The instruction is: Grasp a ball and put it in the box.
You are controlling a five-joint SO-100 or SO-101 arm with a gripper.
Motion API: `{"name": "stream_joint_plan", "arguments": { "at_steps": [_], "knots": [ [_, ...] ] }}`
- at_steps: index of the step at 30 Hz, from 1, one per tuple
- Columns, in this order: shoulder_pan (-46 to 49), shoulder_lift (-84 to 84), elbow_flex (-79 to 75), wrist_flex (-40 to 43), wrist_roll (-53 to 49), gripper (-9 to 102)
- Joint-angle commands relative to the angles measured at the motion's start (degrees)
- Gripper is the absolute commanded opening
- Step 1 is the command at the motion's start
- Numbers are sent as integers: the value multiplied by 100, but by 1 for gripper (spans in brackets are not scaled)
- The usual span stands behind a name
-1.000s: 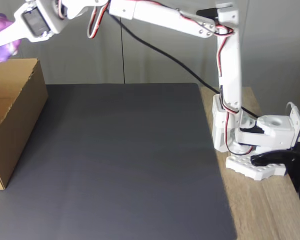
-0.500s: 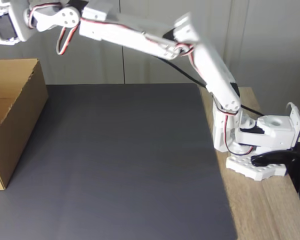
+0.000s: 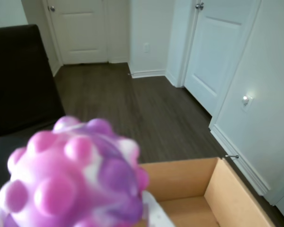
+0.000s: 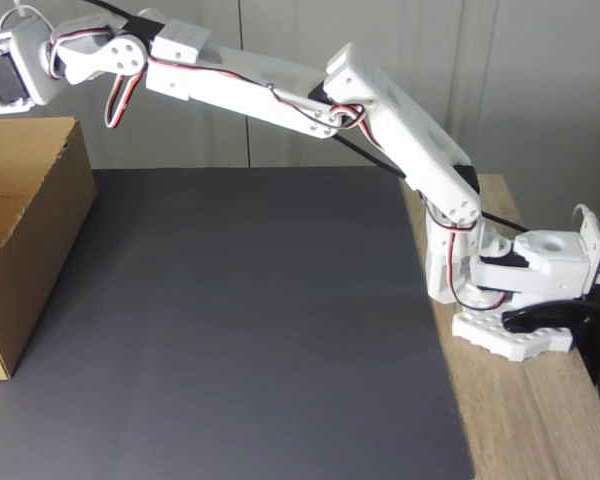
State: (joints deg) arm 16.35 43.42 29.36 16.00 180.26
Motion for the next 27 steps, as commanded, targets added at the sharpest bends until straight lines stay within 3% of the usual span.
{"name": "stream_joint_plan", "arguments": {
  "at_steps": [1, 10, 15, 24, 27],
  "knots": [
    [9, 114, -299, -18, 26, 41],
    [-26, 185, -299, 352, 53, 39],
    [-70, 466, -299, 1459, 97, 28],
    [-149, 1028, -299, 3560, 308, 22],
    [-193, 1204, -299, 4148, 290, 14]
  ]
}}
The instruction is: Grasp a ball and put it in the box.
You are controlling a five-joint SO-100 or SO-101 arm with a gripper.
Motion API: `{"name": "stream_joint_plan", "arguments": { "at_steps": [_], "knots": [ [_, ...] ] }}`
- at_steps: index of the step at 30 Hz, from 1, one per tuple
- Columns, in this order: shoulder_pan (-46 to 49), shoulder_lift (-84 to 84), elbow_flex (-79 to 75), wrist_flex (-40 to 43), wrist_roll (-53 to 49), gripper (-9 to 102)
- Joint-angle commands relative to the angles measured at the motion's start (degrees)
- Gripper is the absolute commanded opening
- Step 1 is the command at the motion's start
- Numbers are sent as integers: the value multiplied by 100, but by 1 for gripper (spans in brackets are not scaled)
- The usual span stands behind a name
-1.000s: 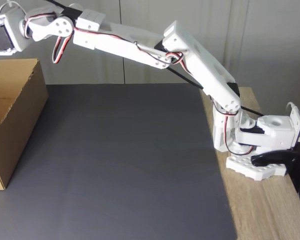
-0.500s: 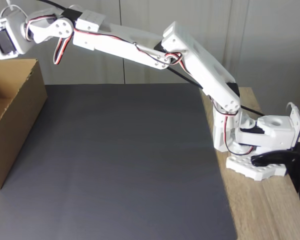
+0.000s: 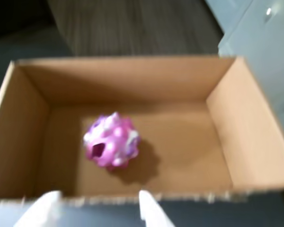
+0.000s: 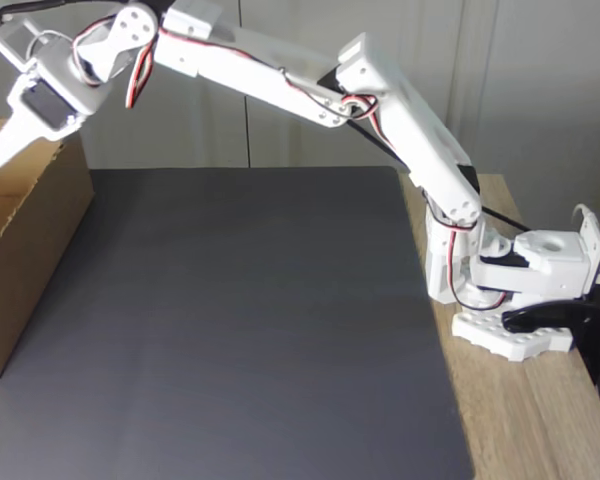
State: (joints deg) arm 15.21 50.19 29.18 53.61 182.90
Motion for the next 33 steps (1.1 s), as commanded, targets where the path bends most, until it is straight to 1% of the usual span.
{"name": "stream_joint_plan", "arguments": {
  "at_steps": [1, 6, 9, 12, 23, 33],
  "knots": [
    [-88, 589, -281, 527, 26, 14],
    [-114, 1002, -281, 1485, 88, 12],
    [-79, 1283, -220, 2048, 466, 13],
    [-70, 1459, -220, 2391, 800, 13],
    [-272, 1898, -211, 2672, 800, 13],
    [-158, 2452, -18, 2786, 773, 13]
  ]
}}
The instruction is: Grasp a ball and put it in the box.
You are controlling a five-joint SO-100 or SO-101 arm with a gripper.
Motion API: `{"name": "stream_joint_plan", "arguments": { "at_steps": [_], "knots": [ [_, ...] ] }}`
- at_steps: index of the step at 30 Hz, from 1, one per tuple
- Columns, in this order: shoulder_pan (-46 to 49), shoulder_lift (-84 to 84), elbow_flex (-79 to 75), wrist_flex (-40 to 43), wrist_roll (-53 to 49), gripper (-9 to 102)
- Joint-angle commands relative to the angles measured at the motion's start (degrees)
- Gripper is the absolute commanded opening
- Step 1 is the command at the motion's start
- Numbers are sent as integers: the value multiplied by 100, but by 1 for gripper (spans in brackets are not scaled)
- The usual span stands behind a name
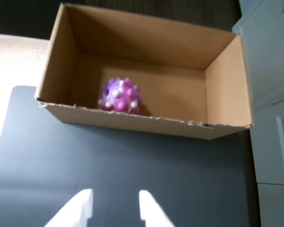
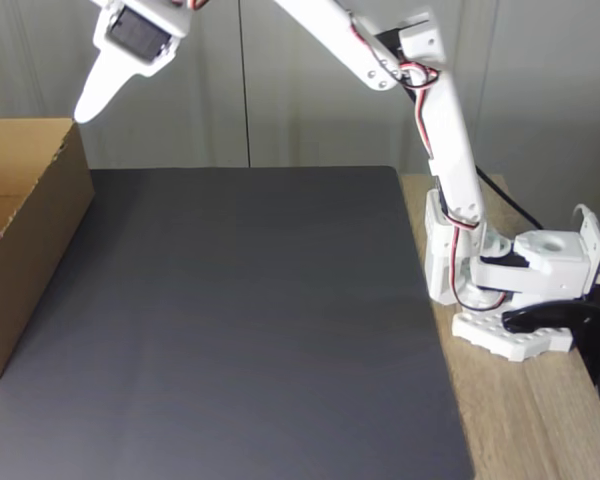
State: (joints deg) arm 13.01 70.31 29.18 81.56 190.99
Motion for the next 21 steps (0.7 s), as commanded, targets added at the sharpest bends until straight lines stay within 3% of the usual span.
{"name": "stream_joint_plan", "arguments": {
  "at_steps": [1, 21],
  "knots": [
    [70, 650, 299, -132, -35, 13],
    [-334, 4720, 7840, -3296, -105, 13]
  ]
}}
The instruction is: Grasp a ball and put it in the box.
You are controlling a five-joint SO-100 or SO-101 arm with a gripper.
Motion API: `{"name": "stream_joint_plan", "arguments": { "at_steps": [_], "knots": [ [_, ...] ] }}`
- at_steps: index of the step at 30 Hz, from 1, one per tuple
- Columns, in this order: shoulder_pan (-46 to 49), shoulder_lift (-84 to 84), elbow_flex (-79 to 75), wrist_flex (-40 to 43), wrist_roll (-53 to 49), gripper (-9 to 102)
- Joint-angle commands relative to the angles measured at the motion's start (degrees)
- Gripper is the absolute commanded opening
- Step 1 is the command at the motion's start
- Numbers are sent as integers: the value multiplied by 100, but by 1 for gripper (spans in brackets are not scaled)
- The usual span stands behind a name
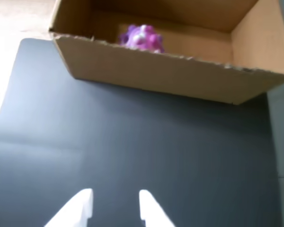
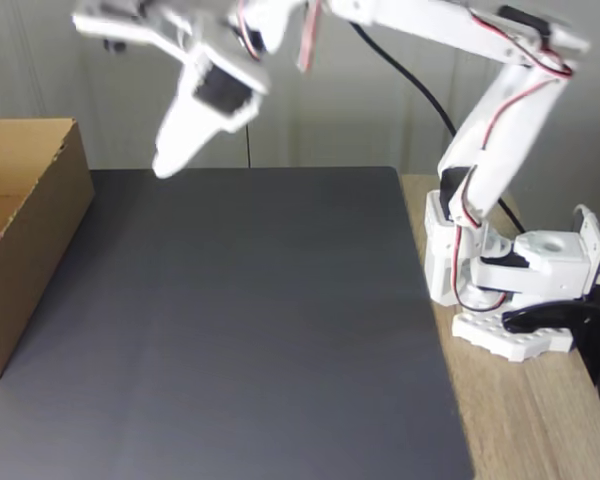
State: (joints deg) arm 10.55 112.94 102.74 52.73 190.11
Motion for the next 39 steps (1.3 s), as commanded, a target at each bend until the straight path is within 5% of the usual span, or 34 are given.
{"name": "stream_joint_plan", "arguments": {
  "at_steps": [1, 11, 39],
  "knots": [
    [-132, 624, 853, -606, -18, 13],
    [-308, 2268, 3973, -2725, -299, 13],
    [562, 5168, 7269, -2839, -650, 14]
  ]
}}
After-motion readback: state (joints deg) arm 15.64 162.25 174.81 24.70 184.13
